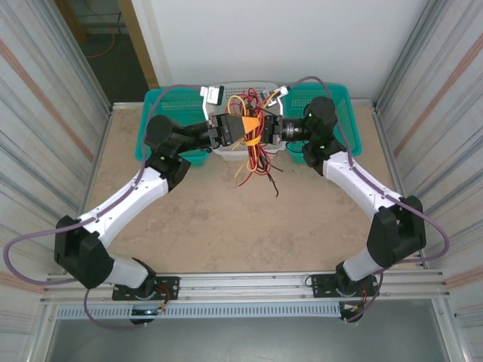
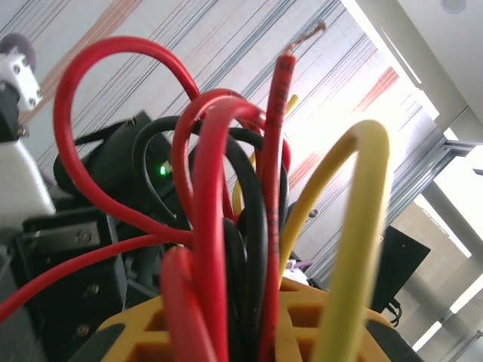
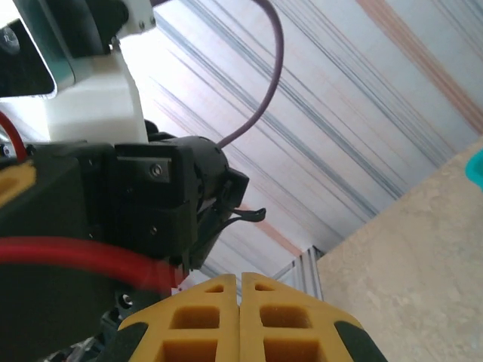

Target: Untangle the cables

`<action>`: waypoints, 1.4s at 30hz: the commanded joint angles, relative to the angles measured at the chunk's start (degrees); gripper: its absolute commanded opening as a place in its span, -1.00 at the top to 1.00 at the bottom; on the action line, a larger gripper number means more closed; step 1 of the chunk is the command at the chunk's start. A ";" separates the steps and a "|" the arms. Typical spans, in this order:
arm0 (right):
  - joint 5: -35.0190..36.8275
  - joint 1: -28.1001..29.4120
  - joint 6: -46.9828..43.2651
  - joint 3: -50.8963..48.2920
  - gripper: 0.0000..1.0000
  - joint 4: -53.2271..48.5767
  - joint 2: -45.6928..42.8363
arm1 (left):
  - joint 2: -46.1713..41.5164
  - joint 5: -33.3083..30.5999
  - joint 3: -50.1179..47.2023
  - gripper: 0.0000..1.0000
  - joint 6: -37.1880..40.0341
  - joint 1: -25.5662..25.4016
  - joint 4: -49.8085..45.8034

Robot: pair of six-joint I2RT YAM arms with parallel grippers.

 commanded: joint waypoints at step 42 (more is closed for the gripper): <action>32.30 9.20 -16.15 1.78 1.00 -37.12 -23.40 | -8.75 -37.74 -19.82 1.00 20.49 7.67 -3.71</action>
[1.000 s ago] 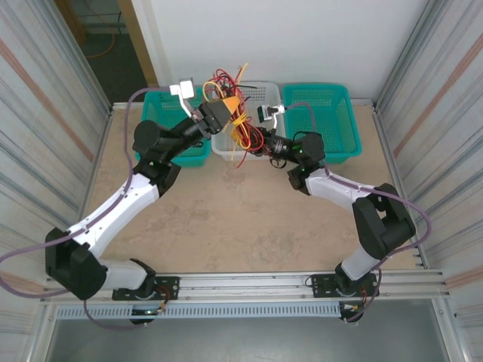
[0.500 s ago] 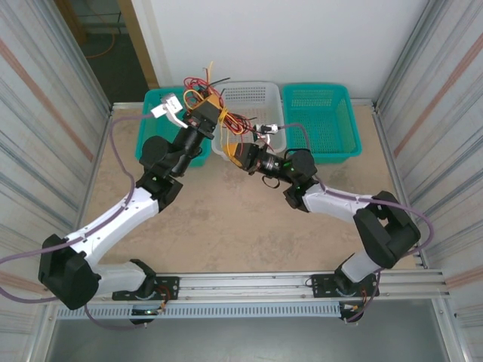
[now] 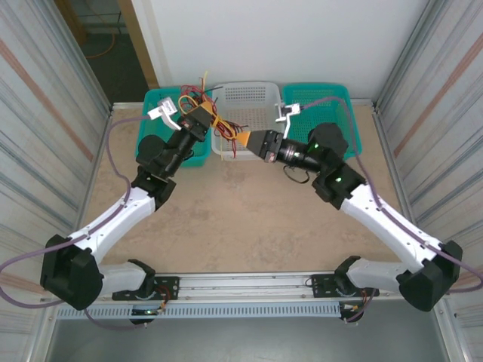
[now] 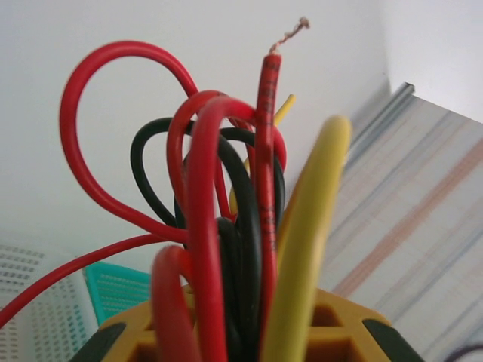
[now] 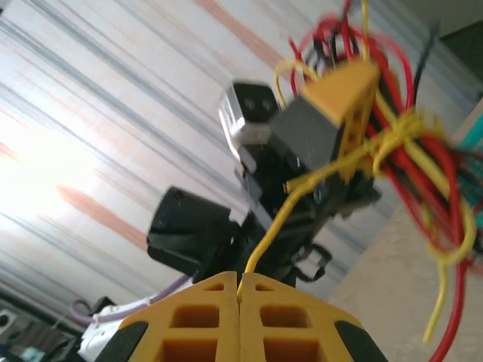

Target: Untangle the cables

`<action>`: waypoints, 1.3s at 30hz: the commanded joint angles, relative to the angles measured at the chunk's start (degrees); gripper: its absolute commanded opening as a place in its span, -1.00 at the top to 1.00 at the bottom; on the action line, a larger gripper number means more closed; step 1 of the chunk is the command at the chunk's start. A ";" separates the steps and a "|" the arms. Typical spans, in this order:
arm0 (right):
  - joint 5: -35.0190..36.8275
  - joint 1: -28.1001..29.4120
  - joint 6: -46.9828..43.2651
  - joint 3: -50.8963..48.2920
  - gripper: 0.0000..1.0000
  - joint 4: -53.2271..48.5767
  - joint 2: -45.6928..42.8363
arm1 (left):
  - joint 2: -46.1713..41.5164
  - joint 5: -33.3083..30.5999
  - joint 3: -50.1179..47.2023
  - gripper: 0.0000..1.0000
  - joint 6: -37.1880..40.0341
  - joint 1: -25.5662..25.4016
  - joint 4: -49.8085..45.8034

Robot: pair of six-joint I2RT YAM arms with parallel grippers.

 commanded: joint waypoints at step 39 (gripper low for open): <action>-12.37 -13.34 2.84 3.95 1.00 7.17 20.94 | -4.21 20.78 1.37 1.00 -18.44 -4.46 20.44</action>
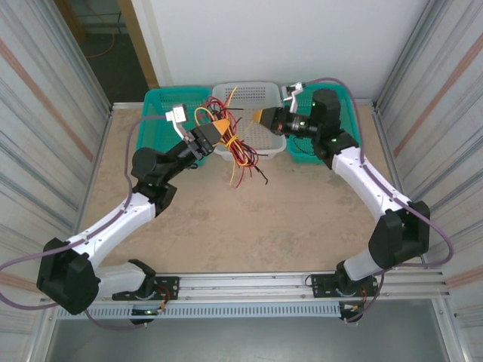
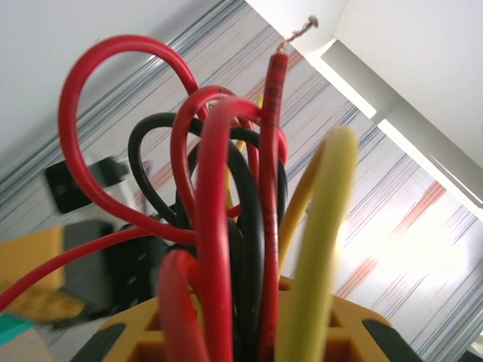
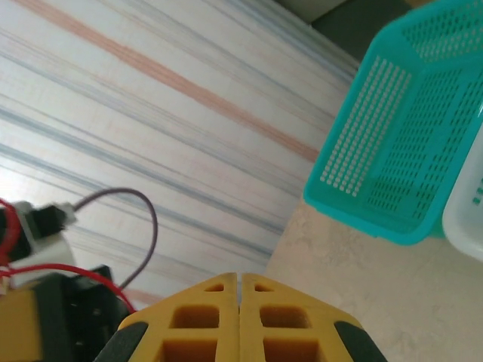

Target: Untangle the cables

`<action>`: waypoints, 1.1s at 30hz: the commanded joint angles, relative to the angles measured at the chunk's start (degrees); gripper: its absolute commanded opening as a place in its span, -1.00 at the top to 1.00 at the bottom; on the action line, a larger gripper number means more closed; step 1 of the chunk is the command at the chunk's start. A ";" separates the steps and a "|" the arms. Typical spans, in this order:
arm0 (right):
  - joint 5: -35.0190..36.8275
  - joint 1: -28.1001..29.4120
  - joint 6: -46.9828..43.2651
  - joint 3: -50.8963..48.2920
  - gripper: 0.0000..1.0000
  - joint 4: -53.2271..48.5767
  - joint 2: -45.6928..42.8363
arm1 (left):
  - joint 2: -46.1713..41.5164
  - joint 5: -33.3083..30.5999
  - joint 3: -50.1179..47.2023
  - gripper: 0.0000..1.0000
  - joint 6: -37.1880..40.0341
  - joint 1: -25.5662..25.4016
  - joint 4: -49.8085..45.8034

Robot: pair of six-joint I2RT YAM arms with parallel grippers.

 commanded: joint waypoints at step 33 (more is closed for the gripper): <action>31.50 26.57 -0.21 -20.12 1.00 3.88 -17.56 | 8.40 -27.15 9.57 1.00 23.63 8.99 -18.88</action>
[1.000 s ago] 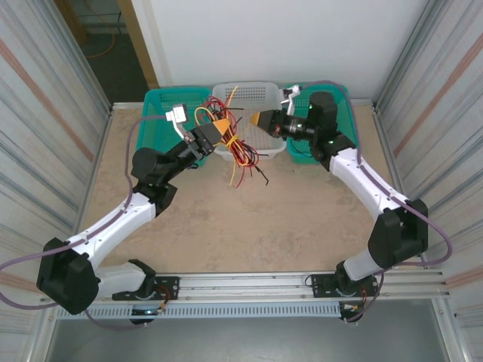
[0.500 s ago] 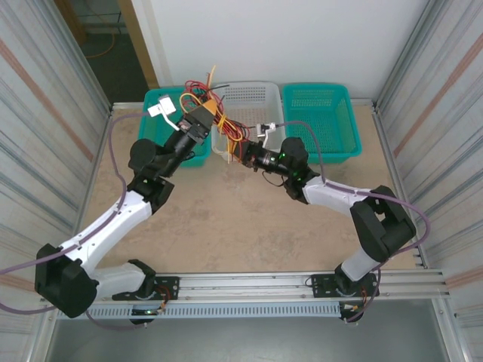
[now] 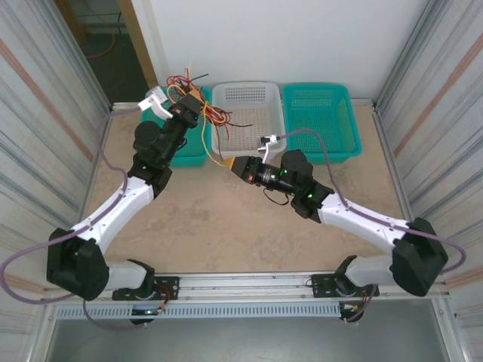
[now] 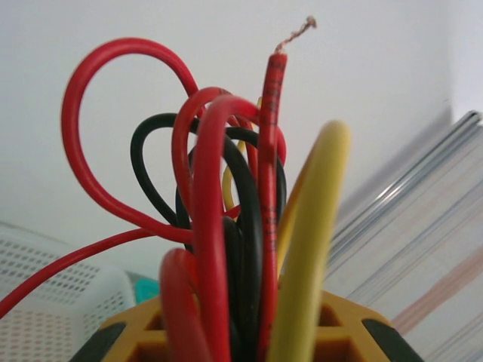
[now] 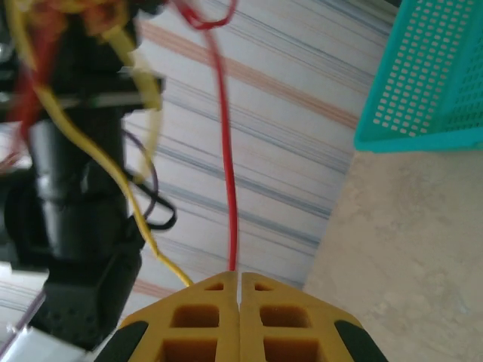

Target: Untangle the cables

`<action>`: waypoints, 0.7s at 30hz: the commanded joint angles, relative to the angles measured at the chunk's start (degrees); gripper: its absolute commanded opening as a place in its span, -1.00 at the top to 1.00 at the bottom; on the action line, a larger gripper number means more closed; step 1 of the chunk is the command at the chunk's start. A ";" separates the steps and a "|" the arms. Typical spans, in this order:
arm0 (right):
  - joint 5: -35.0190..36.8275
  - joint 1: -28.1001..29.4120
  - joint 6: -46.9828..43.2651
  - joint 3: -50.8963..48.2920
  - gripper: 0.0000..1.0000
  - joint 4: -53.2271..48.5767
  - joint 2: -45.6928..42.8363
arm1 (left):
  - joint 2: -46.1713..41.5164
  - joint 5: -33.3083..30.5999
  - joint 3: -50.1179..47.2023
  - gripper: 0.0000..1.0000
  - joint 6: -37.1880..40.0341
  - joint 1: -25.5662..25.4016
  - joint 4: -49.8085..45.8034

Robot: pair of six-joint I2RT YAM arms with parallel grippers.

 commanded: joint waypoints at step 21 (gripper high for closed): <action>10.92 -11.87 -27.77 35.87 1.00 -48.00 -9.11 | 5.00 36.11 -2.54 1.00 -4.56 2.39 8.56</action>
